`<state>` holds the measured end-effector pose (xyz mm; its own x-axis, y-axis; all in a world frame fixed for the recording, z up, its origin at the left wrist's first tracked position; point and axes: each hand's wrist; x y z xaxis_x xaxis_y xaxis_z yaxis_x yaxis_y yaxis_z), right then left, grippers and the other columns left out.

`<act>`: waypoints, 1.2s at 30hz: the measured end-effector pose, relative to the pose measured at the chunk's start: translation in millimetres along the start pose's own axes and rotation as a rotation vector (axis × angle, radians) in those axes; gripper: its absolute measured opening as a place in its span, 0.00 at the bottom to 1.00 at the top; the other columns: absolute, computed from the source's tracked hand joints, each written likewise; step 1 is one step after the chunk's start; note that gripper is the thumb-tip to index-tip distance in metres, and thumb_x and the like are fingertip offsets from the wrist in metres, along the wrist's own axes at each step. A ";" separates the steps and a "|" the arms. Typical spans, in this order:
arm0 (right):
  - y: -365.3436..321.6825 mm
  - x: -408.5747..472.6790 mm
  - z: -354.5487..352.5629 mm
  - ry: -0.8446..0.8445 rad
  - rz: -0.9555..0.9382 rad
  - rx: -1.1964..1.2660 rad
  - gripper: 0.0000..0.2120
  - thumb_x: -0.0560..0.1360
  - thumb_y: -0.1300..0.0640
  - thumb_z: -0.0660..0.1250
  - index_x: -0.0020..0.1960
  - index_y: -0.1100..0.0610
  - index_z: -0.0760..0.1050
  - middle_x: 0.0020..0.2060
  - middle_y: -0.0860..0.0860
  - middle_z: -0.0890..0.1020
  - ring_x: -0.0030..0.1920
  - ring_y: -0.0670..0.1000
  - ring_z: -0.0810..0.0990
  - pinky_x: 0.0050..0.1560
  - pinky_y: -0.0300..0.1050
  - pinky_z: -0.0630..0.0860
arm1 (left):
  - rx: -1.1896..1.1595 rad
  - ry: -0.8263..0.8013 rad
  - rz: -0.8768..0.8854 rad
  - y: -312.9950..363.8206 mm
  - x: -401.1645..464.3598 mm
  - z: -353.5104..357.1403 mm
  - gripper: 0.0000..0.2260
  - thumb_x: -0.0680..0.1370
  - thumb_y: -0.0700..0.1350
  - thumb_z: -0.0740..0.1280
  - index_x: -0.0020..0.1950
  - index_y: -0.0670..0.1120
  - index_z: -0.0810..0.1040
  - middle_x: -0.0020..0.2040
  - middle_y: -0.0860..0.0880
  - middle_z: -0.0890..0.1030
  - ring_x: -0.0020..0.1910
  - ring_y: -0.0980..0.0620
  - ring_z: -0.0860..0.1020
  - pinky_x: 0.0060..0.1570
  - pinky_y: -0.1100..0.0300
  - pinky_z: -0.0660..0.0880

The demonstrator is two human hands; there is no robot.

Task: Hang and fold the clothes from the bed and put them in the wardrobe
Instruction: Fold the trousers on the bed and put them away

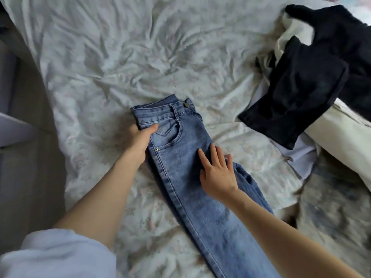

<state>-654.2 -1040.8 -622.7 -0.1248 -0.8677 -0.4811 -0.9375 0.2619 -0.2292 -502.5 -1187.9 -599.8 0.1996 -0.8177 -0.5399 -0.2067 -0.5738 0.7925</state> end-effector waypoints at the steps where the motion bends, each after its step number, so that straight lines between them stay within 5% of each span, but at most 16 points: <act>1: -2.1 1.7 -2.6 0.019 0.009 0.060 0.26 0.81 0.53 0.49 0.77 0.51 0.47 0.77 0.57 0.44 0.76 0.56 0.39 0.74 0.58 0.38 | -0.027 -0.051 0.065 2.8 -5.5 -0.2 0.10 0.75 0.40 0.70 0.55 0.44 0.74 0.52 0.49 0.78 0.45 0.54 0.76 0.45 0.64 0.71; 3: -6.9 2.1 -9.7 0.136 0.033 0.293 0.21 0.81 0.55 0.51 0.74 0.55 0.61 0.74 0.58 0.59 0.74 0.54 0.56 0.74 0.53 0.50 | -0.032 -0.143 0.212 5.3 -20.9 -3.1 0.07 0.77 0.39 0.67 0.53 0.46 0.75 0.47 0.53 0.79 0.42 0.59 0.77 0.41 0.68 0.73; 5: -14.4 -3.7 -24.1 0.235 0.122 0.758 0.17 0.81 0.57 0.54 0.66 0.58 0.72 0.61 0.55 0.77 0.58 0.47 0.76 0.63 0.45 0.68 | 0.069 -0.182 0.407 4.7 -39.6 -9.8 0.06 0.77 0.38 0.67 0.47 0.50 0.75 0.42 0.54 0.79 0.39 0.63 0.76 0.40 0.67 0.72; 8: -22.8 -19.5 -58.2 0.182 0.240 1.548 0.15 0.81 0.51 0.55 0.63 0.55 0.71 0.53 0.52 0.82 0.54 0.49 0.80 0.60 0.49 0.74 | 0.233 -0.262 0.706 0.0 -76.1 -18.9 0.05 0.77 0.37 0.67 0.45 0.46 0.75 0.37 0.57 0.76 0.34 0.69 0.75 0.36 0.75 0.69; 12: 3.5 -43.5 -92.4 0.116 0.253 1.890 0.30 0.74 0.35 0.58 0.68 0.53 0.66 0.57 0.56 0.77 0.52 0.57 0.79 0.54 0.55 0.75 | 0.422 -0.419 1.063 -16.1 -122.2 -18.8 0.09 0.71 0.28 0.63 0.46 0.38 0.76 0.37 0.48 0.79 0.38 0.54 0.73 0.42 0.82 0.66; 15: 32.6 -81.0 -100.0 0.025 0.162 1.905 0.36 0.70 0.33 0.60 0.64 0.61 0.73 0.58 0.62 0.76 0.55 0.63 0.75 0.61 0.56 0.69 | 0.543 -0.678 1.175 -34.9 -153.0 -14.1 0.21 0.70 0.34 0.56 0.60 0.47 0.73 0.61 0.49 0.78 0.61 0.49 0.75 0.63 0.64 0.69; 19: 57.5 -143.4 -77.0 -0.077 0.183 1.966 0.33 0.76 0.36 0.50 0.64 0.61 0.74 0.60 0.62 0.78 0.61 0.61 0.76 0.60 0.55 0.74 | 0.859 -0.803 1.292 -80.4 -186.1 -8.0 0.24 0.67 0.36 0.50 0.56 0.50 0.76 0.62 0.48 0.79 0.62 0.40 0.76 0.60 0.40 0.72; 23: 76.8 -168.8 -32.8 0.012 0.528 1.648 0.28 0.68 0.43 0.73 0.59 0.61 0.73 0.46 0.56 0.84 0.47 0.56 0.83 0.52 0.54 0.78 | 1.075 -0.854 1.357 -116.6 -198.0 -8.6 0.24 0.64 0.31 0.59 0.54 0.51 0.78 0.63 0.52 0.78 0.66 0.42 0.73 0.63 0.37 0.65; 26: 77.4 -176.8 -8.5 0.114 0.678 1.367 0.08 0.73 0.60 0.69 0.51 0.59 0.73 0.37 0.54 0.79 0.34 0.50 0.78 0.33 0.39 0.72 | 1.260 -0.956 1.294 -125.1 -202.2 -16.6 0.24 0.67 0.31 0.62 0.59 0.50 0.77 0.69 0.52 0.73 0.72 0.44 0.66 0.69 0.36 0.49; 28: 76.9 -181.1 7.9 0.095 0.707 1.227 0.06 0.72 0.63 0.68 0.46 0.57 0.71 0.39 0.56 0.77 0.37 0.52 0.75 0.36 0.42 0.69 | 1.330 -1.053 1.134 -133.1 -202.3 -24.5 0.24 0.72 0.34 0.59 0.65 0.50 0.74 0.73 0.54 0.68 0.76 0.49 0.56 0.73 0.41 0.37; 30: 77.6 -186.3 22.5 0.065 0.713 1.034 0.06 0.71 0.61 0.67 0.46 0.58 0.72 0.39 0.56 0.78 0.38 0.53 0.75 0.39 0.46 0.70 | 1.256 -1.090 1.053 -140.6 -202.3 -35.7 0.22 0.73 0.37 0.56 0.64 0.50 0.75 0.67 0.55 0.74 0.72 0.53 0.64 0.75 0.46 0.42; 31: 77.7 -189.4 27.9 0.051 0.723 0.942 0.06 0.71 0.60 0.66 0.46 0.59 0.71 0.39 0.56 0.79 0.37 0.53 0.75 0.39 0.46 0.71 | 1.189 -1.049 1.066 -142.3 -202.9 -40.5 0.20 0.72 0.38 0.56 0.60 0.49 0.78 0.60 0.54 0.79 0.66 0.54 0.71 0.74 0.45 0.54; 33: 78.0 -192.6 30.0 0.080 0.737 0.810 0.05 0.72 0.60 0.63 0.47 0.59 0.70 0.38 0.54 0.78 0.35 0.52 0.73 0.36 0.45 0.68 | 0.989 -0.843 1.091 -147.8 -195.9 -46.5 0.16 0.72 0.41 0.55 0.51 0.46 0.81 0.49 0.52 0.81 0.52 0.53 0.77 0.56 0.49 0.77; 36: 74.7 -184.1 23.3 0.280 0.661 0.716 0.12 0.74 0.61 0.60 0.56 0.60 0.74 0.52 0.56 0.80 0.49 0.54 0.76 0.45 0.43 0.69 | 0.855 -0.407 0.961 -134.3 -188.2 -40.9 0.14 0.74 0.43 0.57 0.50 0.43 0.80 0.49 0.48 0.79 0.50 0.51 0.74 0.46 0.52 0.78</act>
<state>-693.7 -851.6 -571.0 -0.7062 -0.5010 -0.5002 -0.2494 0.8373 -0.4865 -473.1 -955.1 -593.0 -0.6254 -0.7793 -0.0382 -0.6601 0.5024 0.5585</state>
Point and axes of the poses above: each hand's wrist, its own x-axis towards the middle knuckle, its own z-axis out of the palm, y = z × x
